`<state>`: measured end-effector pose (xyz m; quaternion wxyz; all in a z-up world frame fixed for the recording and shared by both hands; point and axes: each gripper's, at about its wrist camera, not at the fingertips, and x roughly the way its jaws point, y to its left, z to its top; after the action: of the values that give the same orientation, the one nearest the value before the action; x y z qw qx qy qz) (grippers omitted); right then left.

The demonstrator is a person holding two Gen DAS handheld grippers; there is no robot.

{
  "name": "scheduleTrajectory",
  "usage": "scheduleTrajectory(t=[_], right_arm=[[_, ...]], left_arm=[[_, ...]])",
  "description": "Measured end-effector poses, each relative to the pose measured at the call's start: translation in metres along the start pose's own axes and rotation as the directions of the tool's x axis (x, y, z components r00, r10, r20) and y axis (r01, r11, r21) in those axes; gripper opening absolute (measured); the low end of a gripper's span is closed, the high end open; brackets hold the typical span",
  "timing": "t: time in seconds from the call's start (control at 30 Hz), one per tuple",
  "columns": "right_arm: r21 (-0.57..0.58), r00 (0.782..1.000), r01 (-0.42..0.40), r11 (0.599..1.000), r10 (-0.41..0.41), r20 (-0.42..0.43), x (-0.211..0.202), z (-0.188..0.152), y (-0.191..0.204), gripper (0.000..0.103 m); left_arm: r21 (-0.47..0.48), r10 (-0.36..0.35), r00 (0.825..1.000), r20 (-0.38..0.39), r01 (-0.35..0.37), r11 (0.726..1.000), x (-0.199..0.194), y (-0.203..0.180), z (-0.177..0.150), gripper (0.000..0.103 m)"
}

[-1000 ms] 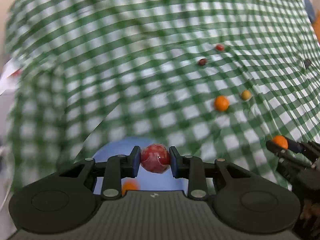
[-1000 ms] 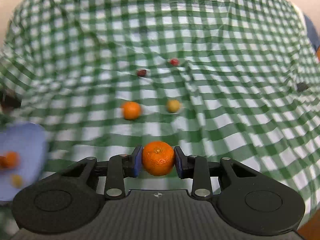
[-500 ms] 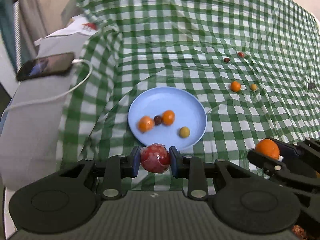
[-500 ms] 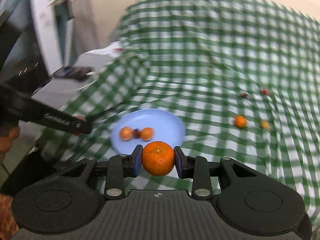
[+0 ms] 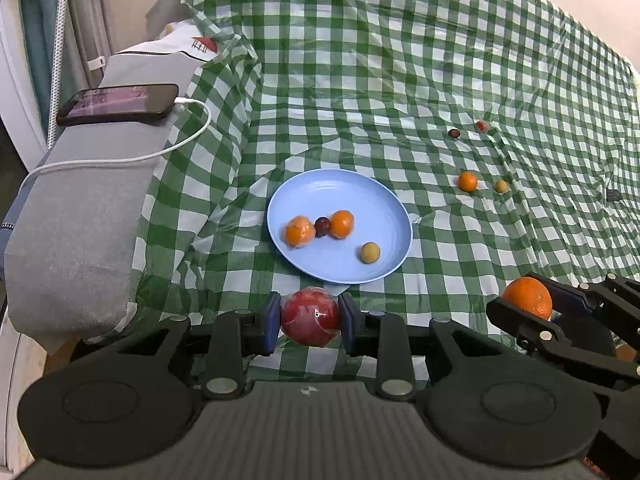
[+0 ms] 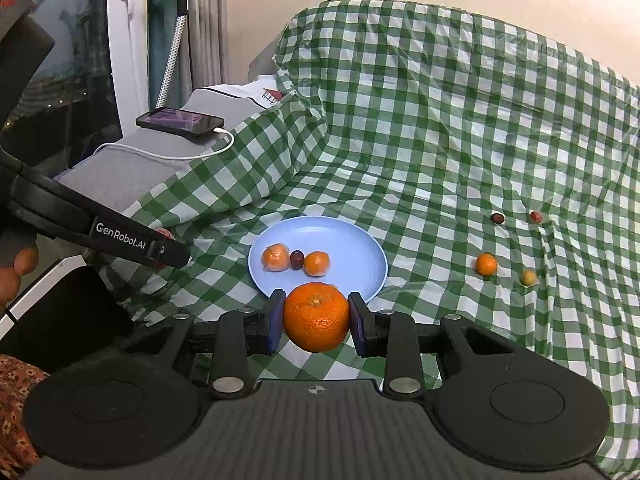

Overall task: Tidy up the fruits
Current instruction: 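Carry the lychee and tangerine toward the blue plate with both tools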

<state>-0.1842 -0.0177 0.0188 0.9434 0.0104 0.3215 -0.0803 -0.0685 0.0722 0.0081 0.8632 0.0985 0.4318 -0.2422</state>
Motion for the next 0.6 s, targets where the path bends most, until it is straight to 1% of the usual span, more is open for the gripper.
scheduleTrajectory(t=[0.6], right_arm=[[0.012,0.999,-0.003,1.000,0.003,-0.032,0.009,-0.002,-0.005,0.035]], left_arm=[[-0.006,-0.002,1.000,-0.022,0.002,1.000,0.010,0.001,-0.002,0.034]])
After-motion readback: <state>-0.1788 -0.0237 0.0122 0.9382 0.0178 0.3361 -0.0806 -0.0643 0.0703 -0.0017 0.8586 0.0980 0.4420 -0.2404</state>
